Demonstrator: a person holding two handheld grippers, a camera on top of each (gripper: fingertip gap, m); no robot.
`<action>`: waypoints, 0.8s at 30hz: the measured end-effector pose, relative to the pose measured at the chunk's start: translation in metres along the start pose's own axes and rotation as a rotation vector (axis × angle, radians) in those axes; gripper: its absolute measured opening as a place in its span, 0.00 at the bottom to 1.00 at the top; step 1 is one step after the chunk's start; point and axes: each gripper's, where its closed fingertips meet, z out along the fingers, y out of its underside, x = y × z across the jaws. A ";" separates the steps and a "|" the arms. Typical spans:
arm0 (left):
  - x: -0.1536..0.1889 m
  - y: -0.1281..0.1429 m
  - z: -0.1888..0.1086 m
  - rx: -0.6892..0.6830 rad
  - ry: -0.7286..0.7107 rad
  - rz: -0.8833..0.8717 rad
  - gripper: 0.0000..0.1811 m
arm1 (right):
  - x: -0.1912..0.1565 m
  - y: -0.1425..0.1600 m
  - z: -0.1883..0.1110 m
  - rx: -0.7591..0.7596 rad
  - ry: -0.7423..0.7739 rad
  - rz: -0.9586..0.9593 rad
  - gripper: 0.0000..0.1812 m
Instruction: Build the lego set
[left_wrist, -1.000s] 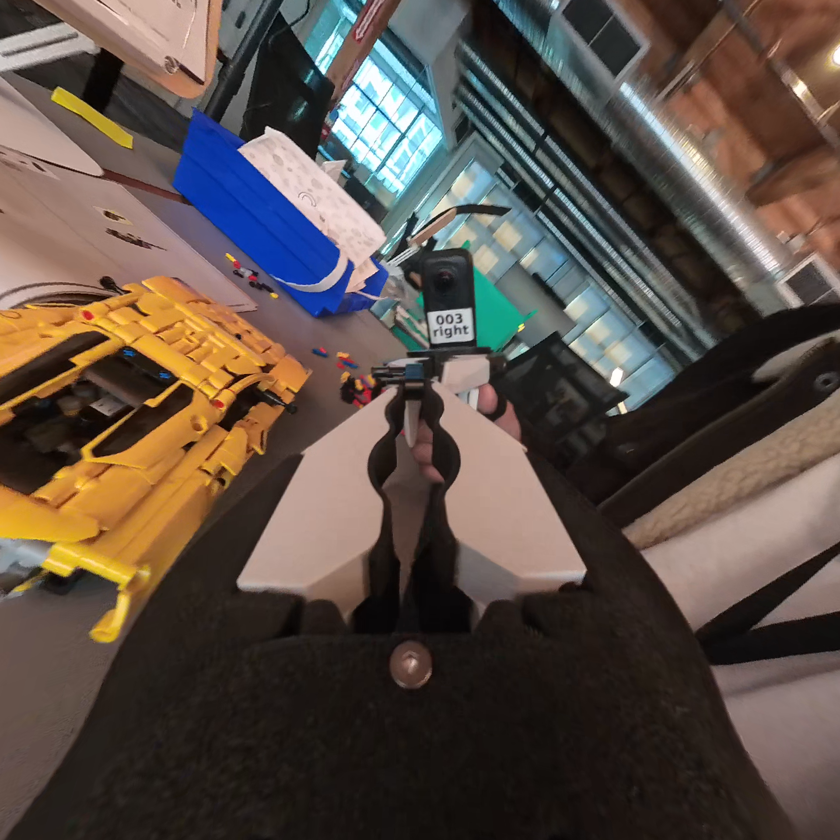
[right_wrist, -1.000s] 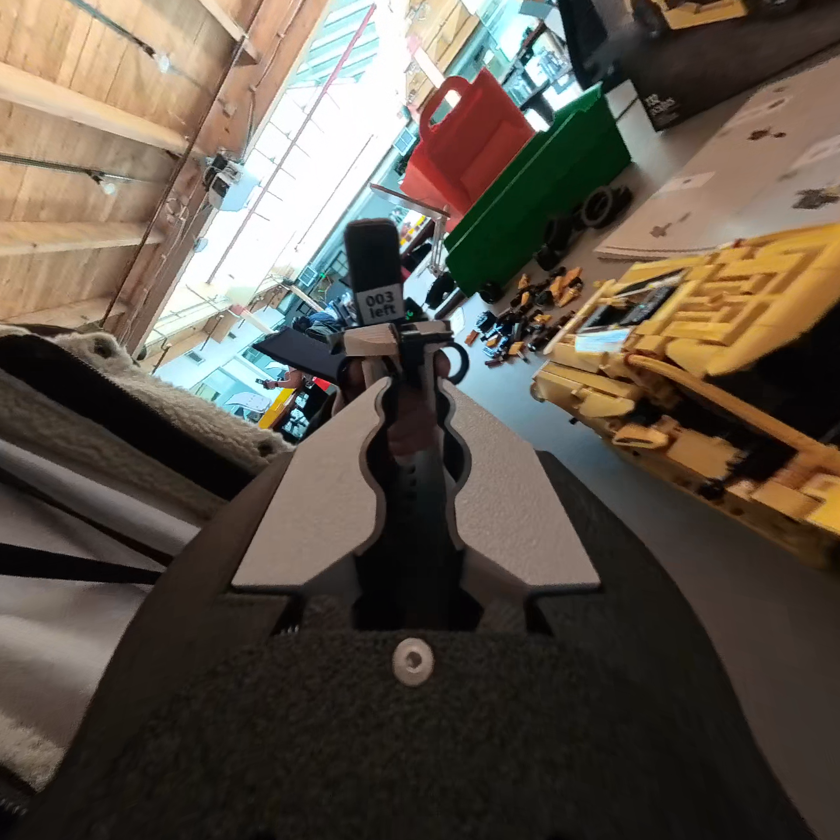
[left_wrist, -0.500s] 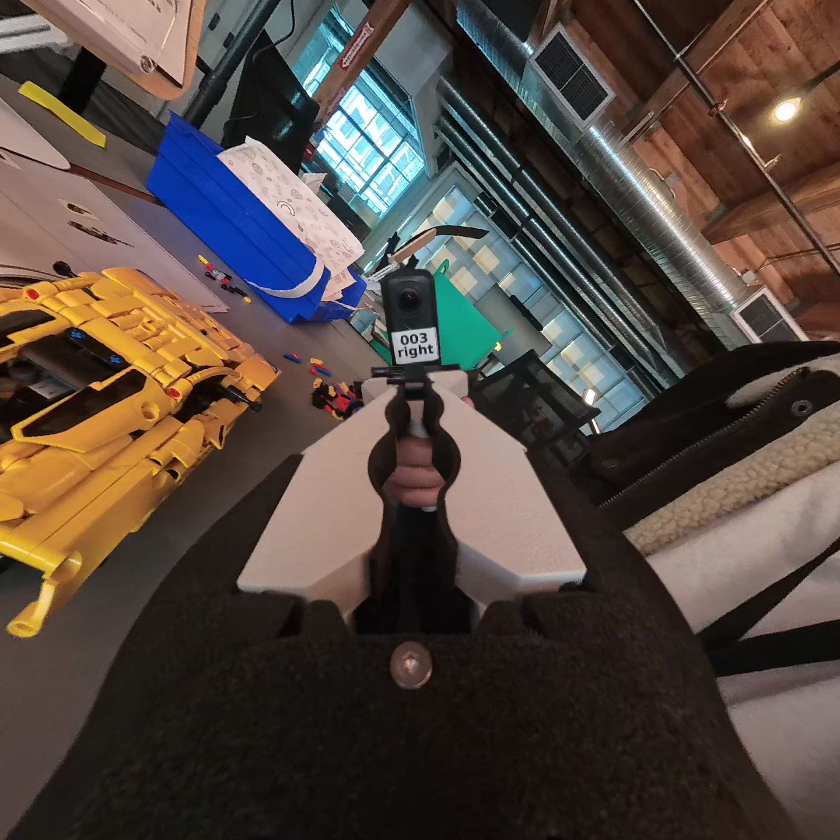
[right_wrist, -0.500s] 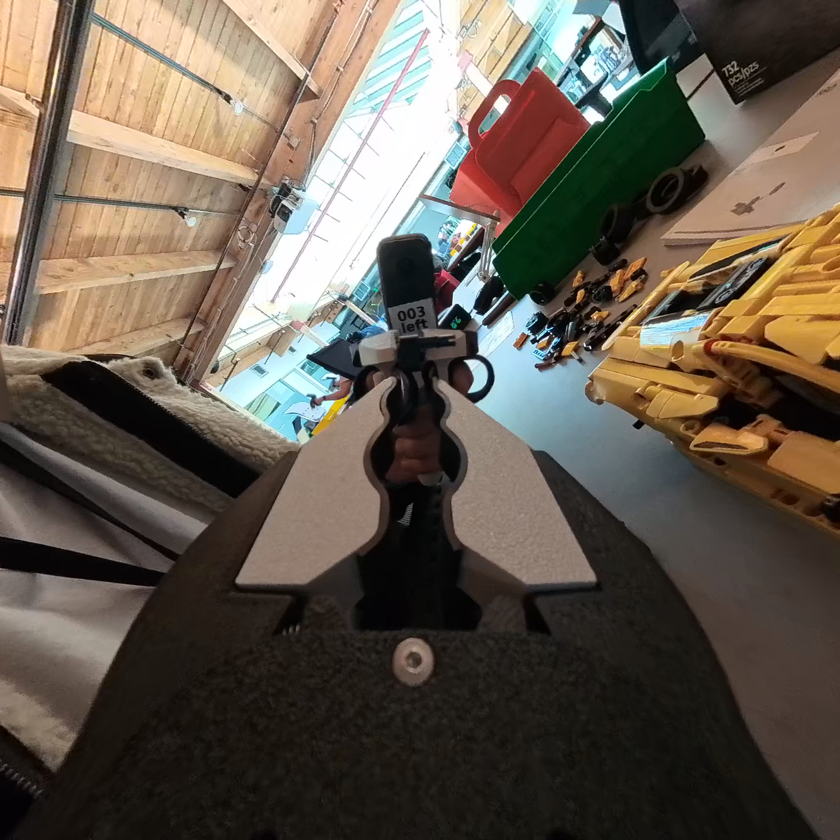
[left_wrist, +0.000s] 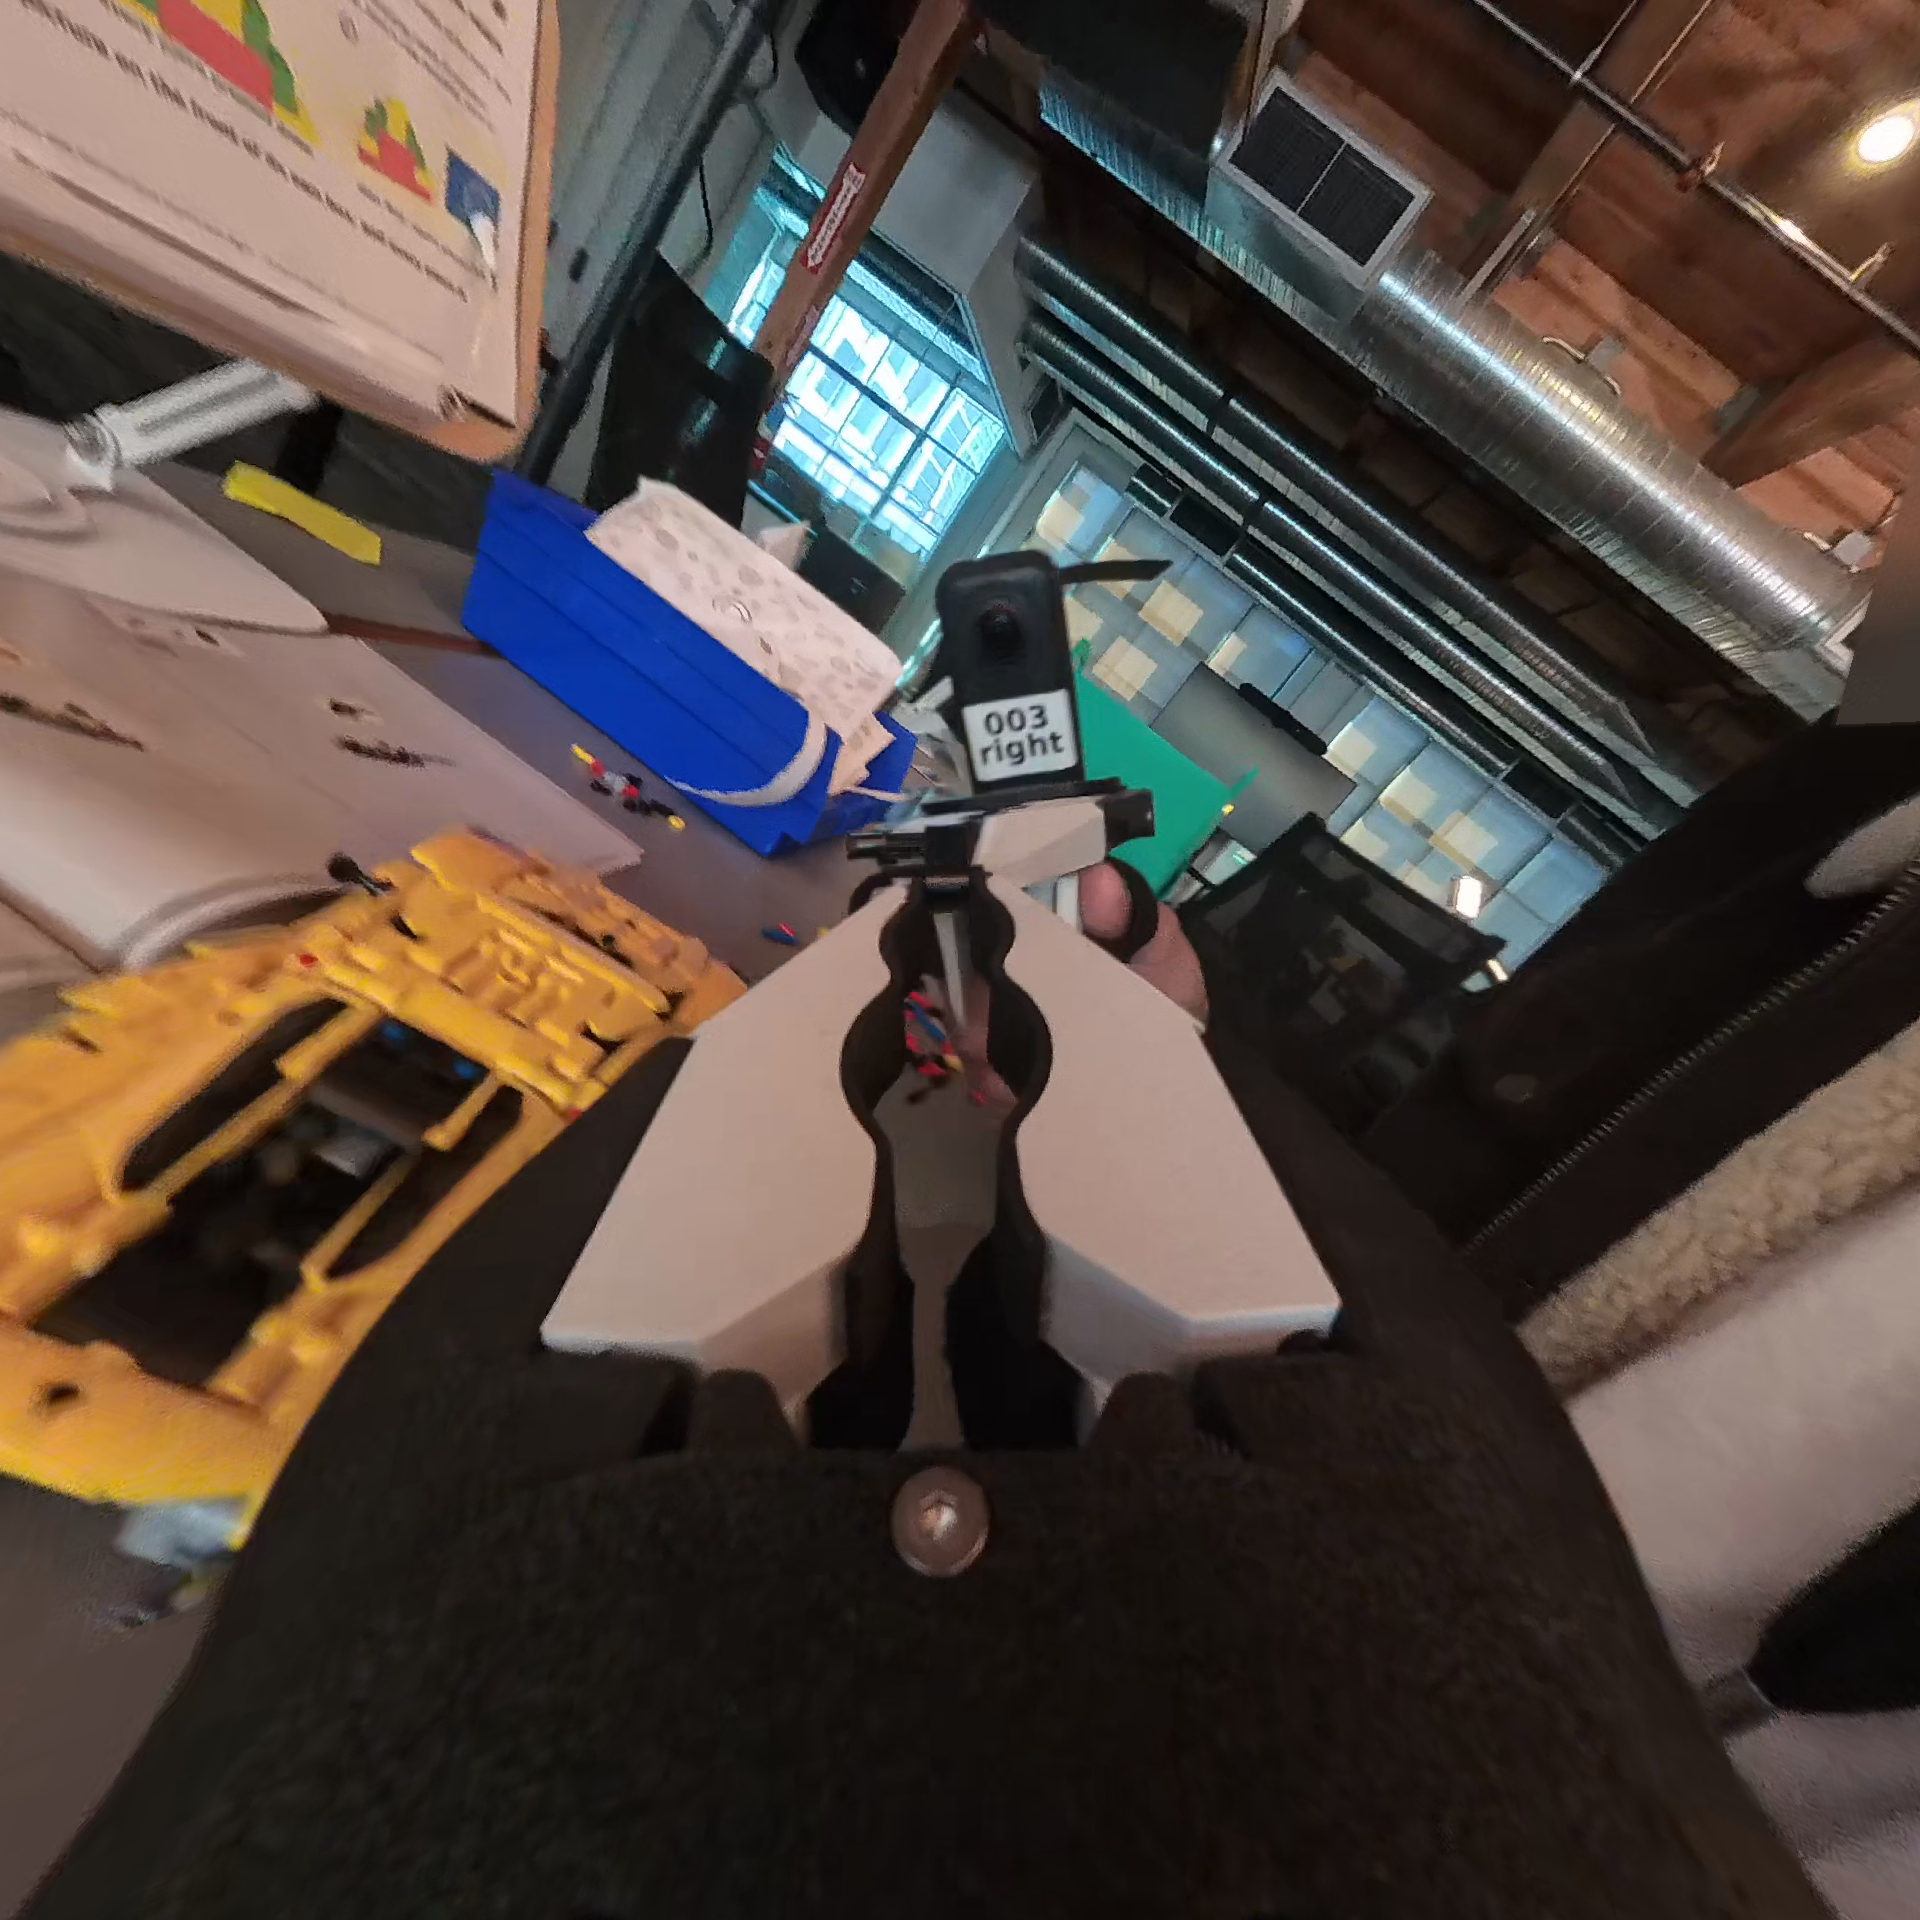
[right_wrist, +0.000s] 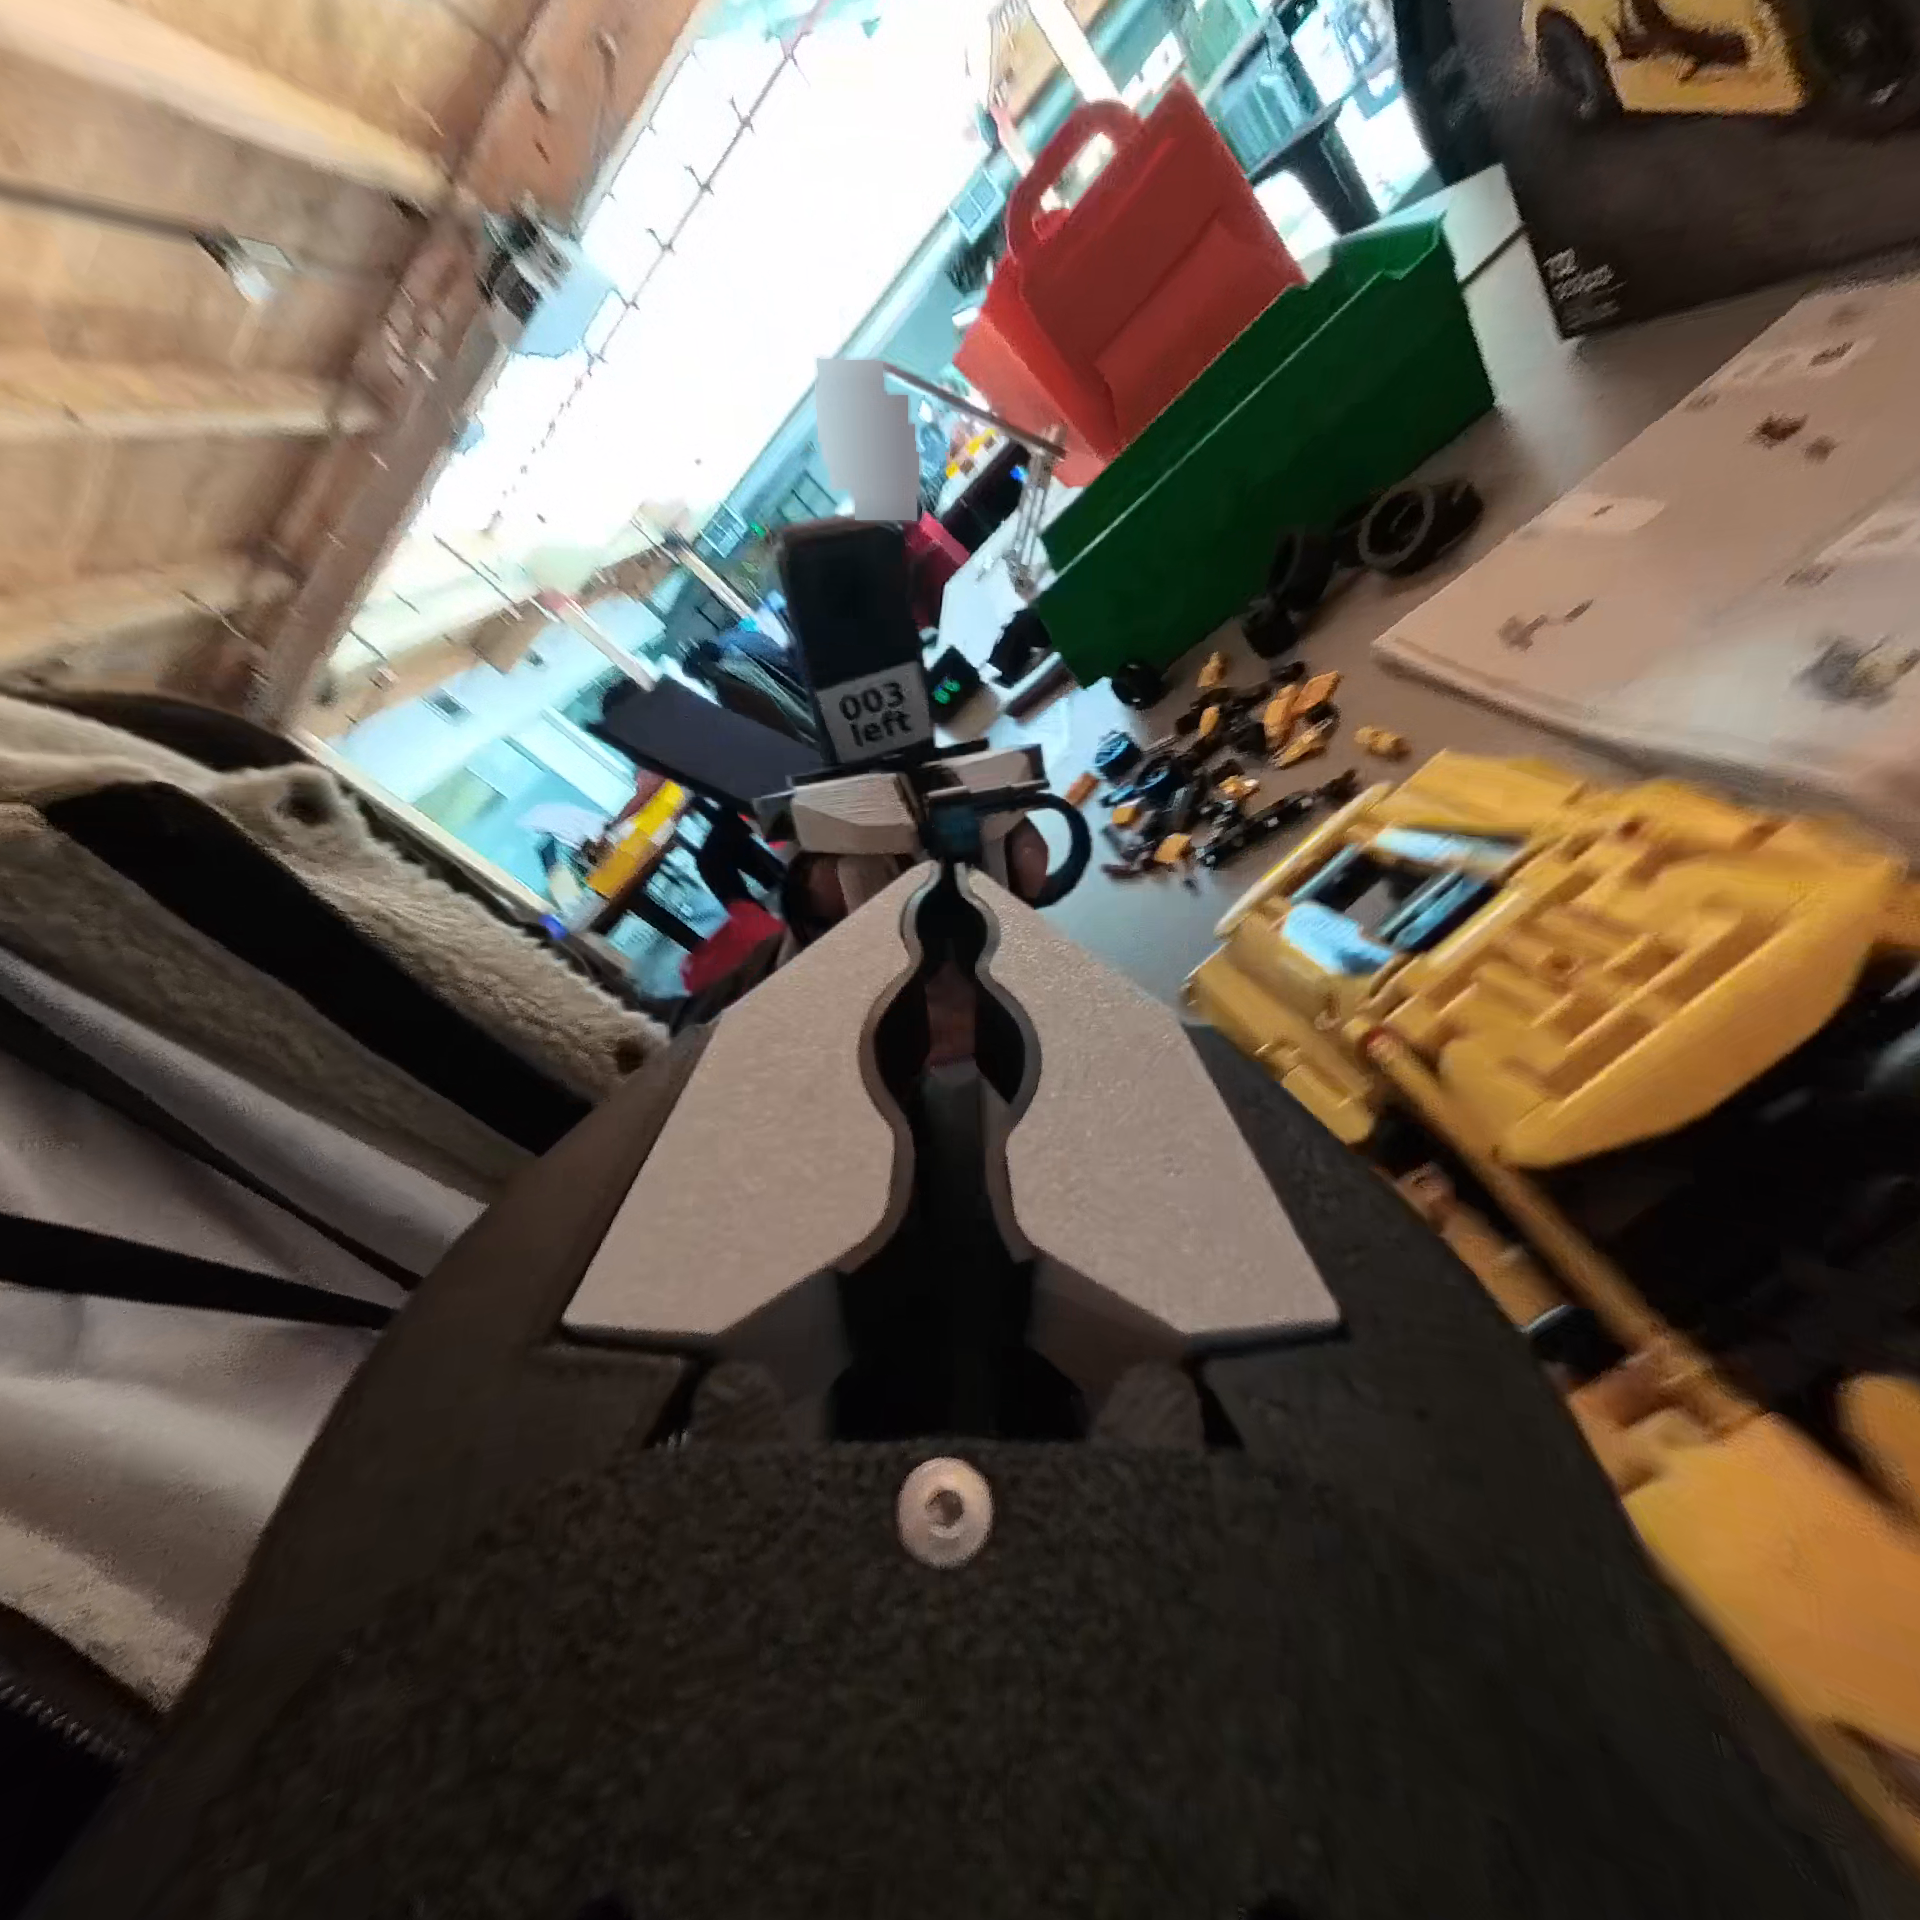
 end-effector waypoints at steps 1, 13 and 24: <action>-0.005 -0.007 0.001 0.011 -0.009 0.027 0.04 | 0.005 -0.008 0.001 -0.015 0.014 -0.035 0.00; -0.128 -0.057 -0.089 0.126 -0.650 0.219 0.04 | 0.103 -0.040 -0.054 0.178 0.442 -0.298 0.06; -0.152 -0.042 -0.088 -0.035 -0.757 0.339 0.04 | 0.117 -0.046 -0.070 0.223 0.512 -0.297 0.05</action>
